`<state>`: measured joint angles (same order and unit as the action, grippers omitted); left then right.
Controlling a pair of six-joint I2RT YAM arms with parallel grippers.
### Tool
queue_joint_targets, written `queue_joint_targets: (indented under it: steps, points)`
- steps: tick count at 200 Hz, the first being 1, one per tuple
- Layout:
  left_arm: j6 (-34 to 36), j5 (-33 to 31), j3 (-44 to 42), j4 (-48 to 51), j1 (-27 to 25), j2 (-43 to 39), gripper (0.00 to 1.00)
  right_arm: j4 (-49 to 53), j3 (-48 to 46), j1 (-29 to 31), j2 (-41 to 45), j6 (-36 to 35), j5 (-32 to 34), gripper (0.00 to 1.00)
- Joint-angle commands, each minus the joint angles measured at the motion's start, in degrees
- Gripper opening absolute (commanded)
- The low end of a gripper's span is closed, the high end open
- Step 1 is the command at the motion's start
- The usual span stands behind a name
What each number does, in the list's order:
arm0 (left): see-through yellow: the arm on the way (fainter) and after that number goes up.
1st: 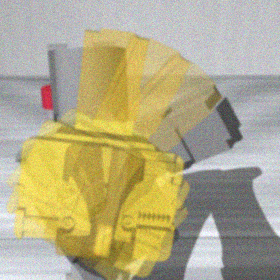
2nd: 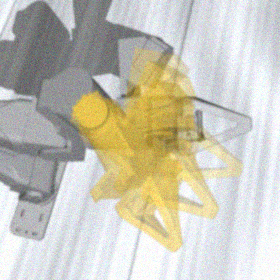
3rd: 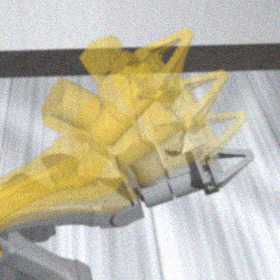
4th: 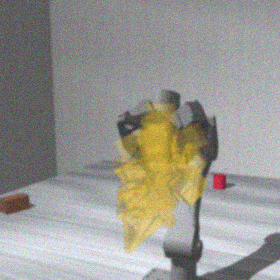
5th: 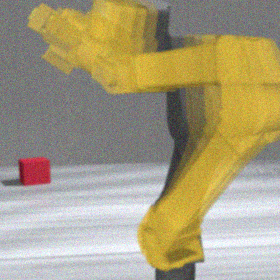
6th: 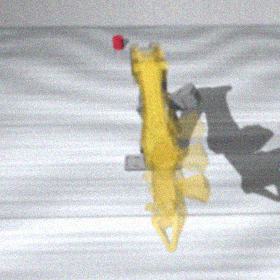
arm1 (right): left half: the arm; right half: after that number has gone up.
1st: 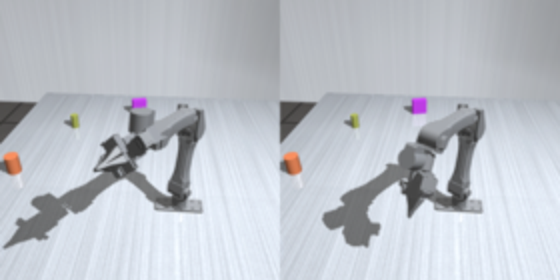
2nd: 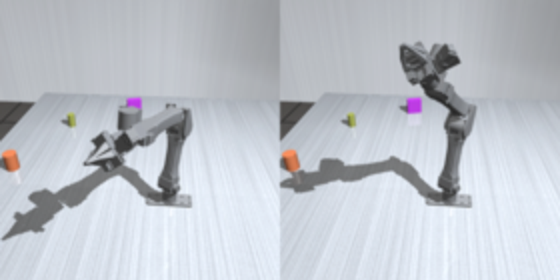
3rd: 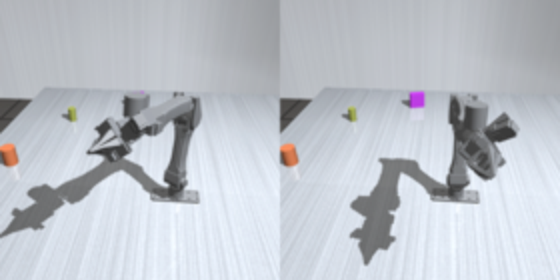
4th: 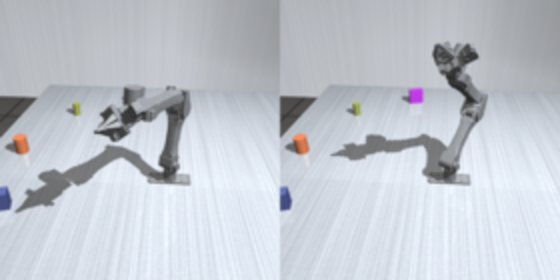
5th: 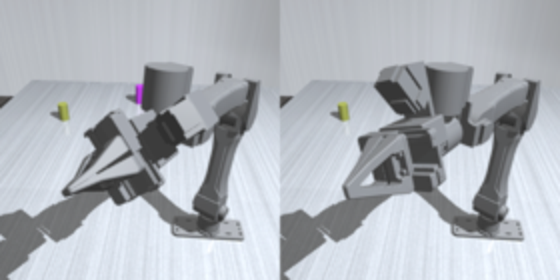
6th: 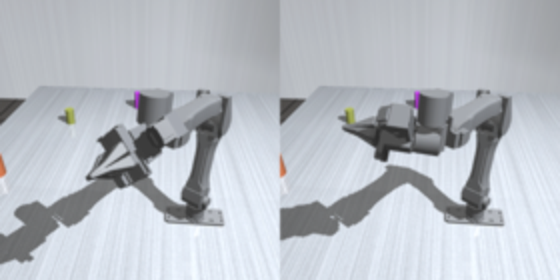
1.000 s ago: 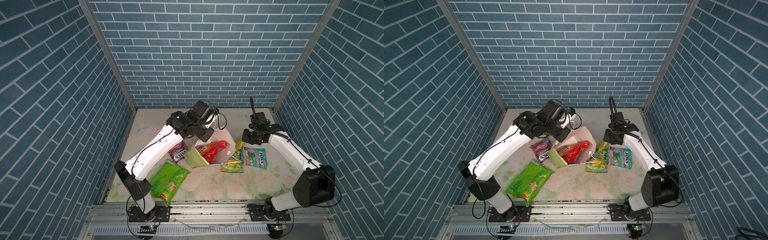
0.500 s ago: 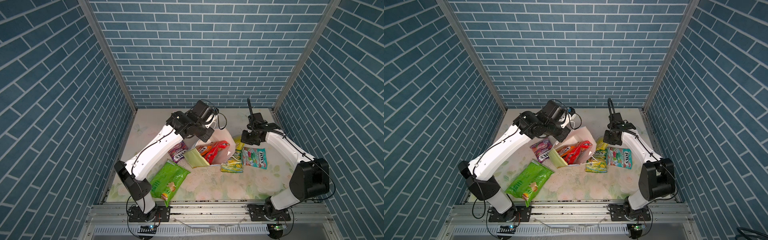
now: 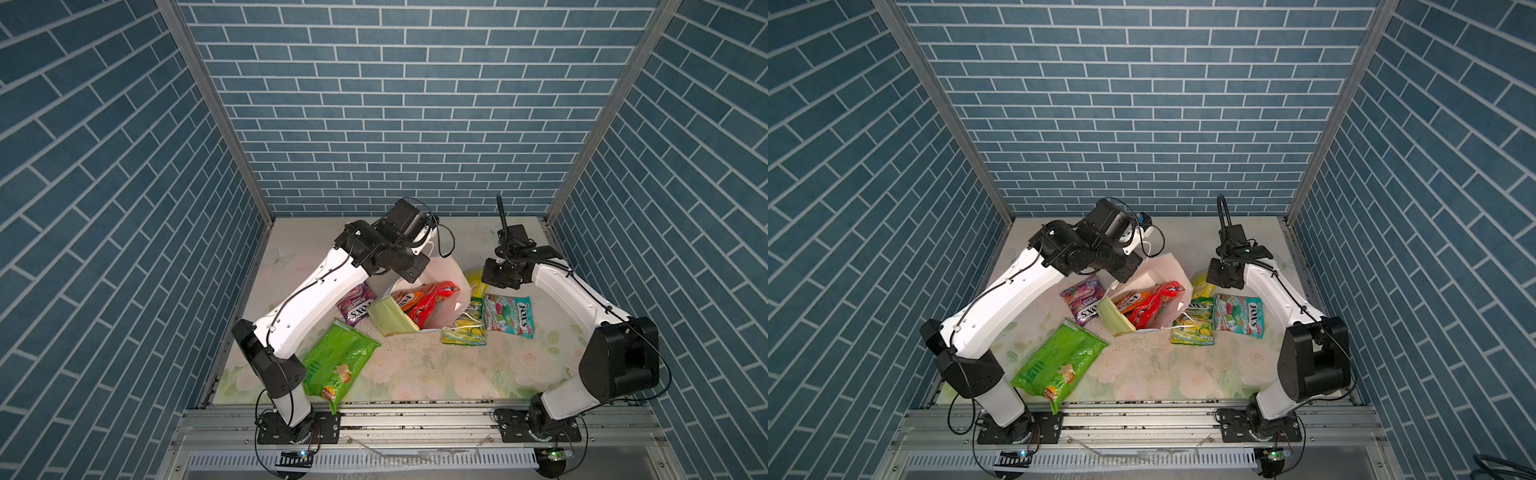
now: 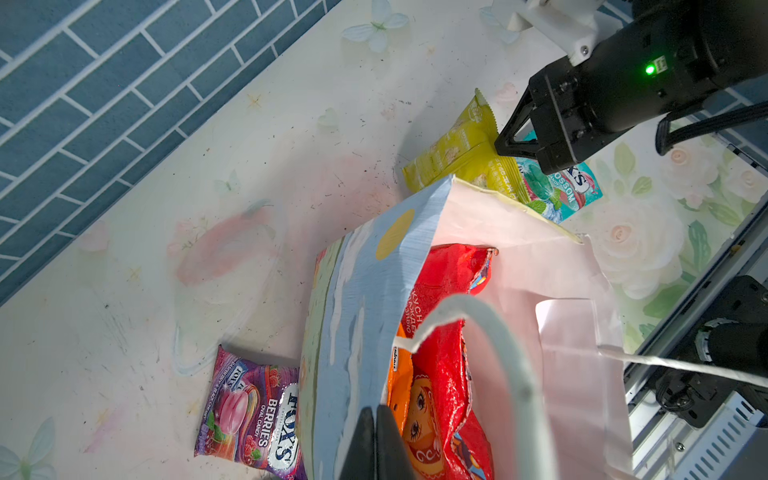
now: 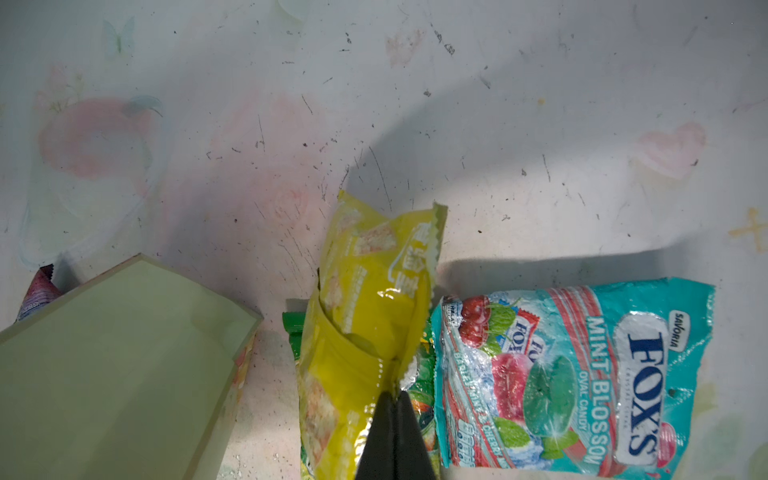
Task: Take the snacks out of the paper bag
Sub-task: 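Lower the yellow chip pack onto the table and open the right gripper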
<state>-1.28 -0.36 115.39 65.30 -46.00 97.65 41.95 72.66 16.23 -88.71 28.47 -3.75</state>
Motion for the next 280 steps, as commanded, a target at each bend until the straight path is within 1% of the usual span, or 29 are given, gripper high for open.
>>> queue_joint_targets:
  steps: [1,40,68,85,96,103,140,145,147,154,162,187,209,226,229,242,249,280]
  points:
    - [0.5,-0.6,0.4,1.1,0.1,0.1,0.06,0.8,-0.7,-0.5,1.8,0.0,0.4,0.00]
    - [0.6,-0.6,0.3,1.1,-0.1,0.1,0.06,-1.0,-2.7,-1.8,1.9,0.3,0.9,0.00]
    - [0.7,-0.8,0.3,1.4,-0.1,0.2,0.07,-3.1,-1.5,-2.2,-0.9,0.4,0.6,0.00]
    - [0.7,-1.0,0.1,1.4,-0.1,0.0,0.06,-3.6,-0.2,-2.3,-2.5,0.9,0.9,0.07]
    - [0.6,-1.2,-0.1,1.4,-0.2,-0.1,0.07,-3.6,0.5,-2.3,-3.4,1.2,1.2,0.15]
    - [0.6,-1.5,-0.2,1.6,-0.3,-0.2,0.06,-3.5,0.9,-2.3,-3.7,1.4,1.4,0.18]
    - [1.0,-3.3,-1.3,1.8,-0.6,-0.9,0.07,-3.2,0.5,-2.6,-3.5,2.2,2.8,0.22]
    - [1.1,-3.5,-1.5,1.8,-0.6,-1.1,0.06,-3.2,0.2,-2.6,-3.0,2.4,3.4,0.24]
    - [1.1,-3.6,-1.6,1.8,-0.7,-1.2,0.06,-3.3,0.0,-2.6,-2.9,2.5,3.6,0.26]
    - [1.3,-3.9,-1.8,1.8,-0.6,-1.3,0.07,-3.4,-0.7,-2.7,-2.0,2.8,4.3,0.30]
    - [1.3,-4.2,-1.8,1.9,-0.7,-1.3,0.06,-3.8,-1.6,-2.8,-1.0,3.1,4.6,0.32]
    - [1.7,-4.9,-2.5,2.3,-0.8,-1.6,0.06,-3.4,-3.0,-3.2,1.9,3.7,3.9,0.33]
    - [1.9,-5.4,-3.9,2.0,-0.8,-2.2,0.06,-3.7,-5.2,-3.2,5.2,4.3,1.2,0.36]
    - [1.7,-5.7,-5.3,1.6,-0.8,-3.0,0.07,-5.3,-8.0,-3.1,9.0,4.5,-1.0,0.32]
    - [1.6,-5.7,-5.6,1.5,-0.9,-3.1,0.06,-5.6,-8.5,-3.2,9.7,4.8,-2.8,0.32]
    - [1.5,-5.6,-6.6,1.1,-0.9,-3.9,0.07,-5.8,-10.4,-3.2,13.1,6.2,-4.0,0.32]
    - [1.3,-5.4,-7.1,0.9,-0.9,-4.3,0.06,-5.9,-11.2,-3.2,15.0,6.5,-4.8,0.34]
    - [1.1,-5.0,-6.9,0.2,-1.2,-4.9,0.06,-4.7,-11.1,-3.0,22.6,6.8,-12.7,0.33]
